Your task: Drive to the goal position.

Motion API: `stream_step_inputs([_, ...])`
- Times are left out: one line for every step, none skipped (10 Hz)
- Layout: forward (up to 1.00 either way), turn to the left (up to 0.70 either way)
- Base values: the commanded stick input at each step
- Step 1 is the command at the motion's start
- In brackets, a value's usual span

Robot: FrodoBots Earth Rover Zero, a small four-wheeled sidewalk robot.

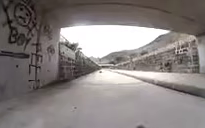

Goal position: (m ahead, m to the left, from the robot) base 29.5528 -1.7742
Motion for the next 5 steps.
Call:
stream_step_inputs([1.00, 0.00])
stream_step_inputs([1.00, 0.00])
stream_step_inputs([1.00, 0.00])
stream_step_inputs([1.00, 0.00])
stream_step_inputs([1.00, 0.00])
